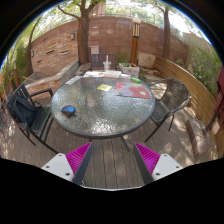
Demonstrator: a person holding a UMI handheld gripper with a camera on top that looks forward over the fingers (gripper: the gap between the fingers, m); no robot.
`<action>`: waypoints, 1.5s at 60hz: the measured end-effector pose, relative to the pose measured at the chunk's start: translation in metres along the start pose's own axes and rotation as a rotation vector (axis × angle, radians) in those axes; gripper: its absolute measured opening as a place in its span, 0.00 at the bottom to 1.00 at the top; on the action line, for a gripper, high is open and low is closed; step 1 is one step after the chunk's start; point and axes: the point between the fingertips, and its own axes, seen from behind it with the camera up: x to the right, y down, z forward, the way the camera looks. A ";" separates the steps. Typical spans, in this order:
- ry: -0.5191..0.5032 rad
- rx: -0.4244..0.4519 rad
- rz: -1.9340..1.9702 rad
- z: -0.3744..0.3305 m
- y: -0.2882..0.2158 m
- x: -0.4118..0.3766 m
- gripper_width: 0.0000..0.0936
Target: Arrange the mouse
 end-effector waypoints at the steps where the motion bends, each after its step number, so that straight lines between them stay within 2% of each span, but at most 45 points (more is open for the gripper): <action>1: -0.012 -0.004 -0.010 0.005 0.003 -0.008 0.90; 5: -0.052 -0.009 -0.040 0.028 0.008 -0.042 0.90; 6: -0.065 -0.018 -0.046 0.030 -0.011 -0.048 0.90; 7: -0.074 -0.008 -0.048 0.041 0.003 -0.064 0.90; 10: -0.100 0.001 -0.056 0.063 0.002 -0.089 0.90; 13: -0.121 0.021 -0.058 0.086 -0.005 -0.115 0.91; 14: -0.127 0.013 -0.062 0.090 -0.027 -0.117 0.90; 16: -0.128 0.015 -0.071 0.105 -0.020 -0.137 0.90; 27: -0.126 0.033 -0.085 0.180 -0.053 -0.192 0.90; 35: -0.099 0.016 -0.106 0.225 -0.069 -0.205 0.90; 52: -0.069 0.043 -0.129 0.279 -0.119 -0.213 0.90; 56: -0.071 0.037 -0.130 0.290 -0.127 -0.212 0.87; 59: -0.077 0.030 -0.129 0.297 -0.130 -0.214 0.80; 64: -0.132 0.012 -0.120 0.304 -0.130 -0.228 0.56; 67: -0.135 0.011 -0.118 0.305 -0.131 -0.229 0.56; 75: -0.147 0.015 -0.143 0.303 -0.133 -0.229 0.44; 80: -0.184 0.004 -0.149 0.298 -0.133 -0.236 0.40; 85: -0.225 0.052 -0.143 0.281 -0.161 -0.241 0.40; 90: -0.276 0.153 -0.114 0.252 -0.221 -0.241 0.40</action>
